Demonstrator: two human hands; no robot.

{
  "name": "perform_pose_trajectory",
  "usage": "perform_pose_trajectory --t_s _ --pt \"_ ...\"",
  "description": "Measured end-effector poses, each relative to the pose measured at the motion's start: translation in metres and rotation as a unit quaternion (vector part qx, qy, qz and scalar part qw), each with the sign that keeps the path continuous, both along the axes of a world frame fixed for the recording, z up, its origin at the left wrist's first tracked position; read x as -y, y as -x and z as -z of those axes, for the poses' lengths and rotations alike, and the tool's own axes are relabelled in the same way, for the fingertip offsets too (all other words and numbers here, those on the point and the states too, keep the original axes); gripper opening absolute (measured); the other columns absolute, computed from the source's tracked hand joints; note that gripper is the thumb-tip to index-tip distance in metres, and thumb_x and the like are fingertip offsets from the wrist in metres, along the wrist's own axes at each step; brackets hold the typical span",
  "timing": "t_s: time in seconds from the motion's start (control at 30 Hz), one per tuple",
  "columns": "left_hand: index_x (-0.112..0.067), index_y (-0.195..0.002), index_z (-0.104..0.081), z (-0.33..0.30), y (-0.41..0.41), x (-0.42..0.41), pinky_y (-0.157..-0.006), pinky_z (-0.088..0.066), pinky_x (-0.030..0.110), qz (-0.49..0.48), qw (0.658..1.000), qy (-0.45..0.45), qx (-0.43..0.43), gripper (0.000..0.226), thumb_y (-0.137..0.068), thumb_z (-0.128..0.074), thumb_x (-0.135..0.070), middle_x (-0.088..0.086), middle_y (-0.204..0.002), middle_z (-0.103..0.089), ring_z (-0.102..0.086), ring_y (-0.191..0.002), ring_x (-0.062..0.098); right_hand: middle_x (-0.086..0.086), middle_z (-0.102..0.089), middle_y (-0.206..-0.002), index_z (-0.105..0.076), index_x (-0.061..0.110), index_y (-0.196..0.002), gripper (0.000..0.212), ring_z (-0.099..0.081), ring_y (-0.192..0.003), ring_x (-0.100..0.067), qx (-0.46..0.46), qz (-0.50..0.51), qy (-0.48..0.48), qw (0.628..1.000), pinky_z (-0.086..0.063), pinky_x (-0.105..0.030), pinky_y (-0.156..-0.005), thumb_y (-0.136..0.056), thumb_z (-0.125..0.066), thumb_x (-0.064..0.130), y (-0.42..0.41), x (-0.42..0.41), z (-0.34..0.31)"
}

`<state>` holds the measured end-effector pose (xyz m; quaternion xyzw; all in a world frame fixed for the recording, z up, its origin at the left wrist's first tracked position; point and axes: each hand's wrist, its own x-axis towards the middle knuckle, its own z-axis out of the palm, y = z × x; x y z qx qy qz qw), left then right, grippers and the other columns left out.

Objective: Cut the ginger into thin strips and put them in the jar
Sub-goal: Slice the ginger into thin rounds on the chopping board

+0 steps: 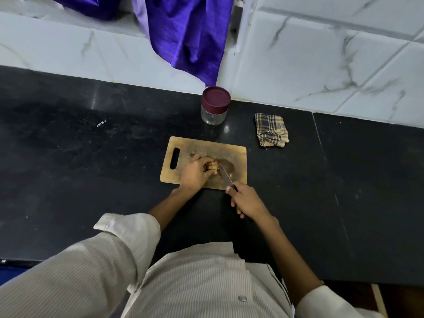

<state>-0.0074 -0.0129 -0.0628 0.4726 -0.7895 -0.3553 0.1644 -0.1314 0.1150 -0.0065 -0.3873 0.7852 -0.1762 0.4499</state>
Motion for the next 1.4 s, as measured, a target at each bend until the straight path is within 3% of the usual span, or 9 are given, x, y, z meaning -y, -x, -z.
perform_pose_trajectory --t_s 0.17,0.27,0.37,0.63,0.8,1.0,1.13,1.4 --pt "-0.016 -0.119 -0.063 0.003 0.0 0.002 -0.085 -0.05 0.035 0.002 1.0 0.012 0.008 0.039 -0.082 -0.073 -0.025 -0.001 -0.12 -0.055 -0.057 -0.095 0.017 -0.007 -0.06 -0.086 -0.049 0.021 -0.119 0.022 -0.06 -0.061 -0.018 -0.057 -0.025 0.016 0.998 -0.052 -0.03 -0.049 -0.106 -0.037 0.035 -0.009 0.02 0.007" --pt "-0.015 -0.117 -0.064 0.005 0.002 0.002 -0.076 -0.049 0.03 -0.009 1.0 0.019 0.001 0.039 -0.081 -0.074 -0.025 -0.003 -0.117 -0.057 -0.057 -0.087 0.014 -0.011 -0.062 -0.097 -0.048 0.016 -0.122 0.026 -0.066 -0.083 -0.029 -0.103 -0.046 0.017 0.993 -0.058 -0.048 -0.073 -0.107 -0.036 0.034 -0.014 0.026 0.011" --pt "-0.015 -0.116 -0.065 0.008 0.001 0.002 -0.072 -0.044 0.025 -0.01 1.0 0.019 -0.001 0.038 -0.08 -0.074 -0.025 -0.004 -0.116 -0.057 -0.05 -0.082 0.008 -0.013 -0.064 -0.105 -0.049 0.013 -0.123 0.029 -0.065 -0.095 -0.032 -0.133 -0.055 0.018 0.989 -0.055 -0.054 -0.082 -0.107 -0.035 0.032 -0.017 0.03 0.014" --pt "-0.017 -0.115 -0.066 0.007 0.001 0.006 -0.071 -0.042 0.023 -0.011 1.0 0.023 0.009 0.038 -0.079 -0.075 -0.025 -0.005 -0.114 -0.059 -0.048 -0.08 0.006 -0.014 -0.065 -0.108 -0.049 0.009 -0.122 0.028 -0.063 -0.101 -0.031 -0.164 -0.071 0.014 0.984 -0.051 -0.043 -0.079 -0.107 -0.035 0.028 -0.014 0.044 0.015" --pt "-0.016 -0.114 -0.066 0.006 0.0 0.006 -0.071 -0.04 0.02 -0.003 1.0 0.023 0.01 0.034 -0.081 -0.073 -0.021 -0.004 -0.114 -0.06 -0.051 -0.082 0.007 -0.014 -0.066 -0.107 -0.052 0.009 -0.119 0.025 -0.065 -0.098 -0.029 -0.159 -0.055 0.009 0.986 -0.054 -0.049 -0.085 -0.105 -0.04 0.026 -0.02 0.053 0.015" --pt "-0.017 -0.109 -0.068 0.006 0.0 0.007 -0.078 -0.048 0.028 -0.004 1.0 0.019 -0.005 0.027 -0.082 -0.072 -0.017 -0.005 -0.11 -0.061 -0.055 -0.091 0.009 -0.015 -0.065 -0.113 -0.056 0.007 -0.119 0.027 -0.065 -0.102 -0.03 -0.17 -0.051 -0.014 0.984 -0.053 -0.044 -0.087 -0.104 -0.043 0.024 -0.02 0.07 0.006" --pt "-0.019 -0.101 -0.068 0.004 0.001 0.006 -0.075 -0.045 0.026 -0.007 1.0 0.019 0.0 0.02 -0.082 -0.071 -0.015 -0.008 -0.107 -0.06 -0.052 -0.09 0.005 -0.015 -0.065 -0.116 -0.058 0.005 -0.122 0.031 -0.064 -0.104 -0.03 -0.158 -0.04 -0.029 0.986 -0.054 -0.043 -0.089 -0.103 -0.044 0.024 -0.02 0.078 0.003" --pt "-0.022 -0.093 -0.063 0.001 0.004 0.004 -0.077 -0.051 0.036 -0.004 1.0 0.004 0.011 0.016 -0.08 -0.073 -0.018 -0.012 -0.102 -0.056 -0.055 -0.088 0.008 -0.015 -0.065 -0.112 -0.05 0.007 -0.122 0.025 -0.065 -0.101 -0.029 -0.196 -0.065 -0.017 0.978 -0.054 -0.042 -0.085 -0.104 -0.042 0.023 -0.026 0.062 0.005"
